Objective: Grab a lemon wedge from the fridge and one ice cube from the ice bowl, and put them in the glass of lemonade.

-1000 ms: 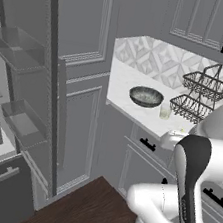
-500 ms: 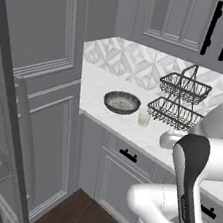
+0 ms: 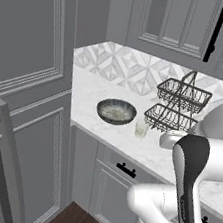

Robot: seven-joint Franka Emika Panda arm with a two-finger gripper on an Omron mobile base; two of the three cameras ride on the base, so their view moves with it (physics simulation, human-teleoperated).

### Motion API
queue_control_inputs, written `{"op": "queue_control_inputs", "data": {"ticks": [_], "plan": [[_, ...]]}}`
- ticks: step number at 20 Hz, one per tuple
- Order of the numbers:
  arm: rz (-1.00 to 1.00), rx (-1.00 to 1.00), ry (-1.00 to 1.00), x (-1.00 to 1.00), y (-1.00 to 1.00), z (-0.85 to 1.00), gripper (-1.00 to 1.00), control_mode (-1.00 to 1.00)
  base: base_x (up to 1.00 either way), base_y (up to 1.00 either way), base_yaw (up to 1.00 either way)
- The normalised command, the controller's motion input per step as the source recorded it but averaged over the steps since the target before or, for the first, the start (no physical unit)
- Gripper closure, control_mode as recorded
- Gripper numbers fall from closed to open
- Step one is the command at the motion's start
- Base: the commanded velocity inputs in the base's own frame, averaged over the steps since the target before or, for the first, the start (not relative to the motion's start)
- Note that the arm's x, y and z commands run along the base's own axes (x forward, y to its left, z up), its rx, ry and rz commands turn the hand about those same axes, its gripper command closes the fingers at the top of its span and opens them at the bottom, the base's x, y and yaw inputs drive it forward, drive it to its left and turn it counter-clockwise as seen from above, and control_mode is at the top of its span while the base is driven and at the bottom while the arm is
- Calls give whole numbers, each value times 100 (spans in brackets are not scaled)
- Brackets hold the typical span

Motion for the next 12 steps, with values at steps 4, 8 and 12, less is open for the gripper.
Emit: {"op": "queue_control_inputs", "data": {"ticks": [4,8,12], "plan": [[0,0,0,0,0,0,100,100,31,0,-2],[0,0,0,0,0,0,100,100,0,0,0],[2,0,-2,24,0,0,100,-100,0,0,0]]}}
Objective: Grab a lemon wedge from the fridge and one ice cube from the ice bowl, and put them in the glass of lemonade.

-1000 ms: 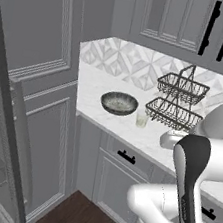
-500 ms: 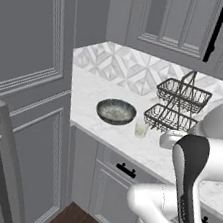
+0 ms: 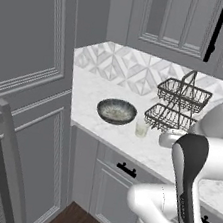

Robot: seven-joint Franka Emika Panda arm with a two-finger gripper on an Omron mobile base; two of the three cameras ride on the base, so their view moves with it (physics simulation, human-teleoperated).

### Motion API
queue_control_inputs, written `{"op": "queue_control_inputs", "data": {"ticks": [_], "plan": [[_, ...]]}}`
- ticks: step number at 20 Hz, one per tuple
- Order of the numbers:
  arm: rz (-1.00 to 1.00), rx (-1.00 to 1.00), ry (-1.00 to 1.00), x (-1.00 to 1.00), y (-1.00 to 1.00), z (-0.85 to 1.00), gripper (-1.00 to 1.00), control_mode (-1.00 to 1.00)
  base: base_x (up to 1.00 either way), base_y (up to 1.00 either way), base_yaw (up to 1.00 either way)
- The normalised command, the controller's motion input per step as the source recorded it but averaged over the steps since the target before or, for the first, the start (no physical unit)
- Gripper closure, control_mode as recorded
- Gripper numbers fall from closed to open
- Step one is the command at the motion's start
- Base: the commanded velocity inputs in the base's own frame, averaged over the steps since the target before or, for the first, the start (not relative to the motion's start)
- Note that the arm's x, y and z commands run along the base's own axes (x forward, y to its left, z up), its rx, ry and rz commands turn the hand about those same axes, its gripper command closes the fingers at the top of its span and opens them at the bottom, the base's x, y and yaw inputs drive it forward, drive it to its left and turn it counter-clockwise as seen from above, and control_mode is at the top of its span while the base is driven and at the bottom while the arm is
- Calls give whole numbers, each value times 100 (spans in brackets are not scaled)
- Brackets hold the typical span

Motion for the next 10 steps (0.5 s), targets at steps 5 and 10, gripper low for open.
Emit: {"op": "queue_control_inputs", "data": {"ticks": [5,10], "plan": [[11,0,4,100,3,0,100,-100,0,0,0],[0,-16,31,96,6,3,100,-100,0,0,0]]}}
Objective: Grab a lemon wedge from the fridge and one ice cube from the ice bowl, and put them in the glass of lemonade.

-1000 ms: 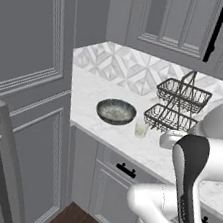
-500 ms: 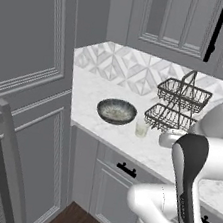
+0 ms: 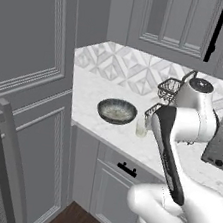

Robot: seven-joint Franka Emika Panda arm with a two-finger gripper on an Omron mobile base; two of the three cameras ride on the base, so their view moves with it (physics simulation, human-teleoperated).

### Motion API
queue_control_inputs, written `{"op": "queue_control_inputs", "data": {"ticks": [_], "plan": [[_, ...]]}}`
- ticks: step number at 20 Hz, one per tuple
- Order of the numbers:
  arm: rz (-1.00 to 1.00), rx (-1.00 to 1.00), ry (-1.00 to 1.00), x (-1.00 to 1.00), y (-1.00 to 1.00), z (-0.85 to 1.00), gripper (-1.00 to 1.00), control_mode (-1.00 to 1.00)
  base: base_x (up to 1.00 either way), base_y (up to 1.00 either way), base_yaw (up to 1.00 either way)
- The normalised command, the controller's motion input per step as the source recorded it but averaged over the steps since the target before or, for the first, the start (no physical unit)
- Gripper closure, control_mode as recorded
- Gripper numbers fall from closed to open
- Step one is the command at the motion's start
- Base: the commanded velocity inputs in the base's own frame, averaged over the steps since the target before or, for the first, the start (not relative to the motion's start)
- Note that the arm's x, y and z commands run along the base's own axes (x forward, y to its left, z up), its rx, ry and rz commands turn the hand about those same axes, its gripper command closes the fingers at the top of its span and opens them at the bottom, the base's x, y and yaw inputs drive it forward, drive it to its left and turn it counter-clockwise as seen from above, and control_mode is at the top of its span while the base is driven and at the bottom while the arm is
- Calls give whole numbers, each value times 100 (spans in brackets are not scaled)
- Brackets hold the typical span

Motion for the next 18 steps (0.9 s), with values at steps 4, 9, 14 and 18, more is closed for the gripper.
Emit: {"op": "queue_control_inputs", "data": {"ticks": [4,9,14,18], "plan": [[-1,-5,14,93,-4,-7,100,-100,0,0,0],[-2,1,10,97,-40,-31,100,-100,0,0,0],[0,7,12,98,-9,-77,100,-100,0,0,0],[1,13,1,86,0,-85,100,-100,0,0,0]]}}
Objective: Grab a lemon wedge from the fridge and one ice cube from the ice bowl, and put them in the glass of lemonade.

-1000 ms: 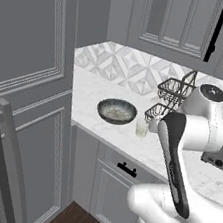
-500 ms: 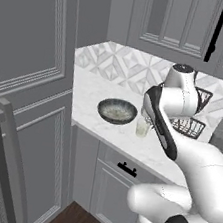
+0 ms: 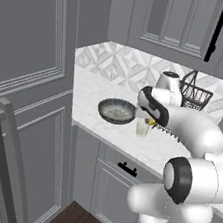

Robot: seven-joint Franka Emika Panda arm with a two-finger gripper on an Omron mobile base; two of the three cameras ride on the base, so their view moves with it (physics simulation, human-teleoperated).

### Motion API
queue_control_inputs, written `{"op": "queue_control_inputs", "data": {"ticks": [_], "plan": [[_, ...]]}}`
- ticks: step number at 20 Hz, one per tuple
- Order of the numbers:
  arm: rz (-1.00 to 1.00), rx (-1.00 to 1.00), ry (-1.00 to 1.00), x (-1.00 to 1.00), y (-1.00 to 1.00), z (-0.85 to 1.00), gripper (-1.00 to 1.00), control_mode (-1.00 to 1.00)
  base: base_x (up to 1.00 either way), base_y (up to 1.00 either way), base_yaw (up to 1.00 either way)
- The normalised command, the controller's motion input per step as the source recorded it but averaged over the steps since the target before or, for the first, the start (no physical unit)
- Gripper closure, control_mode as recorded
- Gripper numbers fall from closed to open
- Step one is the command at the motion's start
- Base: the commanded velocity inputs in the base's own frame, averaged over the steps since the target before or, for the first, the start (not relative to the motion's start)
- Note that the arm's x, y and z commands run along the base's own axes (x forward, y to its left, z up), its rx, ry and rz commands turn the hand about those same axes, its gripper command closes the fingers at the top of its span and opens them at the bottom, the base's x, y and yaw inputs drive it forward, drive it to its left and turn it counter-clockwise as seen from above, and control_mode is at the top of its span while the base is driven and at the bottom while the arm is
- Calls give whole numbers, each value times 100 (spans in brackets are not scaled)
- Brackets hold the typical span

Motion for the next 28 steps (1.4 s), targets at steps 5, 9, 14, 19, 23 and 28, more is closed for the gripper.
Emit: {"op": "queue_control_inputs", "data": {"ticks": [5,9,14,19,23,28], "plan": [[0,2,7,33,-11,-10,100,-100,0,0,0],[0,0,10,39,-14,-12,100,-100,0,0,0],[0,0,3,24,-5,-12,100,-100,0,0,0],[0,0,0,5,-1,-15,100,-100,0,0,0],[0,0,1,22,0,-6,100,-100,0,0,0],[0,0,4,44,0,0,100,-100,0,0,0]]}}
